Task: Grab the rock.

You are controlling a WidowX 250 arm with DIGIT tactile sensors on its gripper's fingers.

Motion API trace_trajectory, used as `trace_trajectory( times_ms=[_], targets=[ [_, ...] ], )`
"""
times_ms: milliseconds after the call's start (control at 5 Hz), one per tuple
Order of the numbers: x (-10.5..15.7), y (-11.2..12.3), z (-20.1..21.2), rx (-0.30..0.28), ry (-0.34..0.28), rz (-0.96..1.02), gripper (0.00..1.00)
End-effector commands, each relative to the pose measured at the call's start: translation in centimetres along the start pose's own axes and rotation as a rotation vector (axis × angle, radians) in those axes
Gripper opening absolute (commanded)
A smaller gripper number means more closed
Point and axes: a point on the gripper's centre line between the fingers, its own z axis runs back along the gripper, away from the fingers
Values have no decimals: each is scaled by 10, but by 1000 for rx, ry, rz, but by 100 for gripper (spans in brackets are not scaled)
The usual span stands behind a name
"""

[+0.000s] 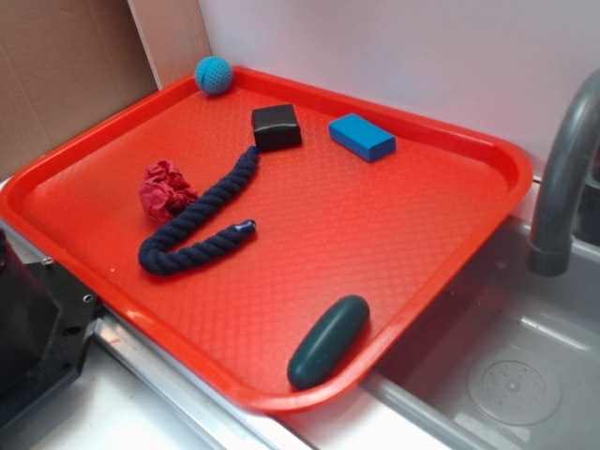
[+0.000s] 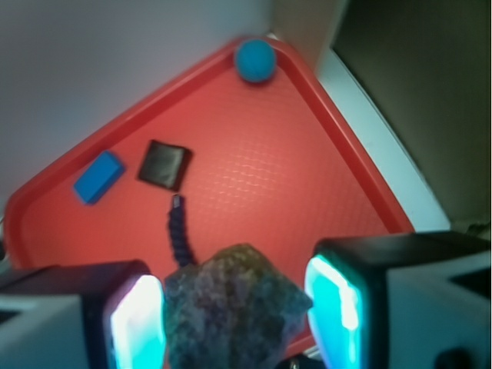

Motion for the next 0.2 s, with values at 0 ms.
trace_trajectory(
  times_ms=[0],
  targets=[
    [7, 9, -1, 35, -28, -76, 0]
  ],
)
